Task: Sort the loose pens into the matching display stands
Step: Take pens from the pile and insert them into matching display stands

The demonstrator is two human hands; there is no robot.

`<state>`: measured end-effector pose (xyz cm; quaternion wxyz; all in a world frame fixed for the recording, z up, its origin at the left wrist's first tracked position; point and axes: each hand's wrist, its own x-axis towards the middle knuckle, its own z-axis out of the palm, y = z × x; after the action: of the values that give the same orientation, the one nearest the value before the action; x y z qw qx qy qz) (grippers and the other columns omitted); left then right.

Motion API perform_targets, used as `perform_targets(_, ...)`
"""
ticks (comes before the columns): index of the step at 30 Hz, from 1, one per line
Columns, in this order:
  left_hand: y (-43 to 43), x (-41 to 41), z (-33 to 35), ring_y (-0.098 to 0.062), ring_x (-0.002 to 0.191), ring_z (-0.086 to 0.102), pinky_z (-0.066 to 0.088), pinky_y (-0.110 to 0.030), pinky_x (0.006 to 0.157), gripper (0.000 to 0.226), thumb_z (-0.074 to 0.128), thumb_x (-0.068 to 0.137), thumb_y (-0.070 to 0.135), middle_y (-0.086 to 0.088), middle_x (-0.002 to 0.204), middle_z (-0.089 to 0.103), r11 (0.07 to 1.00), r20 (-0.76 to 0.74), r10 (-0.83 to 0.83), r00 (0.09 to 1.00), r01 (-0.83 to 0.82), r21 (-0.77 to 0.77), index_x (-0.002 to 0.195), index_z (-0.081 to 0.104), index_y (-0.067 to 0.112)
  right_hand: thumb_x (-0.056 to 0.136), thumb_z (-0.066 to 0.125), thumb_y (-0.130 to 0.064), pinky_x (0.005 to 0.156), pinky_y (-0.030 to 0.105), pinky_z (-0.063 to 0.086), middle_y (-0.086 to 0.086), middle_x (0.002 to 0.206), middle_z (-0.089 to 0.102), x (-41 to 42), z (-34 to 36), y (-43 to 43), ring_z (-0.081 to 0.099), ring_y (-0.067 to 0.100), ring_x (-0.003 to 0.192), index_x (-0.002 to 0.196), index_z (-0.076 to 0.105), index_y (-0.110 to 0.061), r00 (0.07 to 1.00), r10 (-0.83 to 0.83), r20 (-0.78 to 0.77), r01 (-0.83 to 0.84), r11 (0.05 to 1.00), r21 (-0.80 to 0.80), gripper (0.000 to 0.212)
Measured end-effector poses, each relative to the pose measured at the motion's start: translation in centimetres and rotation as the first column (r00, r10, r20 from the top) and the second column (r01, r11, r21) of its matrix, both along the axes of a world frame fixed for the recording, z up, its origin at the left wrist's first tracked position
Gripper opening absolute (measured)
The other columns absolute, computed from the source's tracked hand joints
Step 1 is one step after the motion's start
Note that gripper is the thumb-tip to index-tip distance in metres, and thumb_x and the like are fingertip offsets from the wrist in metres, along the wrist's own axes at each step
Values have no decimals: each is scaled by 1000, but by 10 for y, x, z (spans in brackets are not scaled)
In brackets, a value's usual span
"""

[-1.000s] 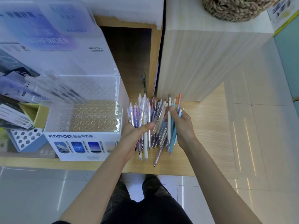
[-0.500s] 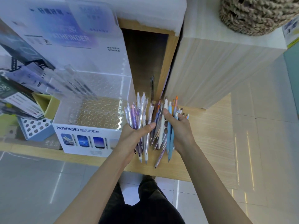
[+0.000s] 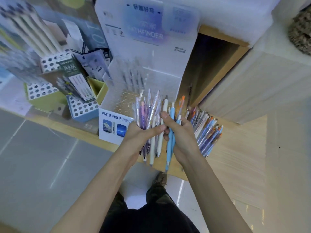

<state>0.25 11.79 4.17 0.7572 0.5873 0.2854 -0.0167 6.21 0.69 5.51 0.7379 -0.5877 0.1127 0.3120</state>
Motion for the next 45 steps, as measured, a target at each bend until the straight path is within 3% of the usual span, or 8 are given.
perform_targets(6,60,-44,10,-35,92,69,47,-53,97,33,78,73,16,-24,95,71,998,3,9,1000,-9,-58,101,70,1,88,64,-16,37,21,26,-2,54,38,-29,11,59,32,7,39,86,56,-10,994,98,-38,-93,989,116,10)
perform_targets(12,125,-88,22,-18,91,70,52,-29,82,26,77,68,11,-6,96,74,993,10,115,993,-114,-38,92,72,20,86,67,-12,37,21,26,-2,56,40,-55,14,125,32,10,42,88,56,-7,970,229,80,-232,972,44,12)
perform_targets(17,184,-121,17,-18,80,68,52,-28,72,19,81,70,13,-3,87,73,984,-1,173,985,-173,30,84,72,23,85,68,-11,38,24,27,-1,49,36,-85,13,186,32,12,41,78,54,-10,957,218,194,-213,976,-47,17)
perform_targets(21,229,-141,12,-15,85,69,52,-24,75,23,79,73,13,2,87,74,983,-13,167,986,-166,80,92,70,22,85,68,-11,38,24,30,-1,47,37,-105,11,225,32,14,41,93,58,-8,954,210,215,-196,977,-82,13)
perform_targets(27,282,-160,19,-10,60,67,50,-21,55,17,76,74,10,4,64,70,982,-37,179,983,-176,75,88,66,11,87,66,-8,39,23,32,-5,48,43,-114,18,270,35,12,41,98,60,-19,965,99,244,-82,994,-78,16)
perform_targets(32,313,-157,25,-25,80,65,52,-41,75,32,80,70,17,-15,88,68,973,-39,212,976,-208,100,98,66,10,88,67,-16,41,26,32,4,62,43,-103,31,296,33,15,45,90,58,-19,952,3,305,24,996,-84,9)
perform_targets(41,353,-101,52,-16,70,67,51,-25,64,12,77,76,12,-2,69,70,968,18,203,979,-203,148,84,68,12,88,68,-17,48,29,35,4,62,46,-50,60,321,37,17,50,87,55,-23,851,-102,515,188,975,-118,14)
perform_targets(45,361,-74,64,-3,65,68,48,-10,56,15,75,77,7,7,63,70,966,75,201,977,-210,150,82,66,17,86,69,-21,66,36,42,5,69,49,-25,72,322,44,15,62,75,50,-23,725,-186,663,365,920,-141,22)
